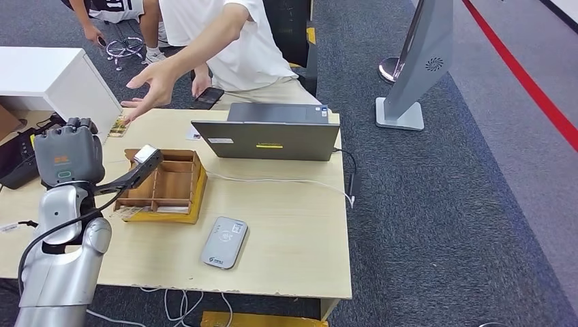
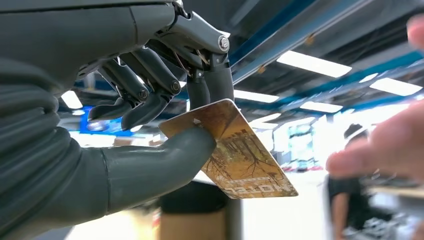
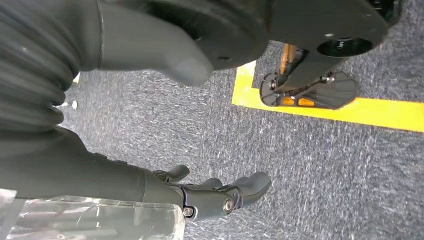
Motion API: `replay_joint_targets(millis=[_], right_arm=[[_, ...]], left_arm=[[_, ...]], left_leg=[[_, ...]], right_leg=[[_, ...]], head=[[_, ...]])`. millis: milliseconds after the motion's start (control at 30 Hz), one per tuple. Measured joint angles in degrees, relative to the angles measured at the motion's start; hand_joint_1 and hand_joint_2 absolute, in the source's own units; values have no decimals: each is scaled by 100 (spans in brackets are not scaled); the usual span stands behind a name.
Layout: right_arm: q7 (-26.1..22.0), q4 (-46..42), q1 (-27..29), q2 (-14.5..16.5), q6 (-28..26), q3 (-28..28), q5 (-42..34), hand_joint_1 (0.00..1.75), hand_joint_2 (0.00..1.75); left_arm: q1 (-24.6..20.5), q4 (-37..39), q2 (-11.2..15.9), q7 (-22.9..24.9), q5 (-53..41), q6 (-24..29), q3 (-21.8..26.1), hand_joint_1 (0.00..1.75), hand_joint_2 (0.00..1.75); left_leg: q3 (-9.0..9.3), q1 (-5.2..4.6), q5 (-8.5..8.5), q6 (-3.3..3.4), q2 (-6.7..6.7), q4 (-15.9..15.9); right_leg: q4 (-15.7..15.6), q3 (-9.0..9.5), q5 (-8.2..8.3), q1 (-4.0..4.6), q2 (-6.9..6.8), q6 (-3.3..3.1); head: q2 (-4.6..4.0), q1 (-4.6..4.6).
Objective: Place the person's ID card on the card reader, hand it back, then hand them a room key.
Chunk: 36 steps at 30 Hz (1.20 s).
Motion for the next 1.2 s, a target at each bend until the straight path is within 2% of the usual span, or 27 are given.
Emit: replay_joint_targets(millis=[200, 333, 600, 833, 900, 967, 1067, 1200], right_arm=[[-39, 7, 107, -81, 13, 2, 12, 0, 175], [-60, 7, 116, -89, 14, 1, 16, 0, 175], [-103, 5, 120, -92, 14, 1, 49, 0, 175], [-96, 4, 128, -92, 13, 1, 119, 0, 175], [-100, 2, 133, -92, 13, 1, 117, 0, 175], [-87, -2, 130, -74, 13, -2, 108, 0, 175], [14, -7, 93, 41, -13, -27, 57, 0, 175], [-25, 9, 24, 135, -271, -68, -24, 0, 175]], left_arm=[[40, 463, 3, 11, -47, -14, 85, 175, 175], [122, 545, 2, -30, -25, -110, 85, 0, 175], [410, 529, -16, -166, 65, -171, 85, 0, 175], [719, 135, -66, -352, 305, -117, 83, 0, 175], [860, -54, -40, -414, 427, -103, 84, 0, 175], [1108, -310, 97, -544, 703, -22, 120, 0, 175], [1710, -776, 505, -994, 1475, 237, 485, 0, 175], [2641, -1244, 896, -2050, 2783, 381, 1668, 0, 175]], left_leg=[[-9, 0, -5, 1, -2, 0], [-10, 0, -5, 0, -2, 0], [-10, 0, -4, 0, -1, 0], [-11, 0, -5, 0, 0, 0], [-14, 0, -5, 0, 0, -1], [-15, 1, -8, -2, 9, -5], [-9, 5, -14, -11, 35, -9], [-12, 9, -19, -18, 38, -13]], right_leg=[[-3, -7, -1, 0, -4, 1], [-3, -9, -2, 0, -6, 1], [-3, -9, -1, 0, -5, 1], [-2, -9, -2, 0, -4, 1], [-2, -8, -2, 0, -4, 1], [2, -5, -3, 1, 6, 0], [8, -17, -5, 5, 36, -3], [13, -26, -19, 10, 40, -13]], head=[[0, 3], [0, 2], [0, 3], [0, 3], [0, 3], [0, 7], [0, 5], [0, -2]])
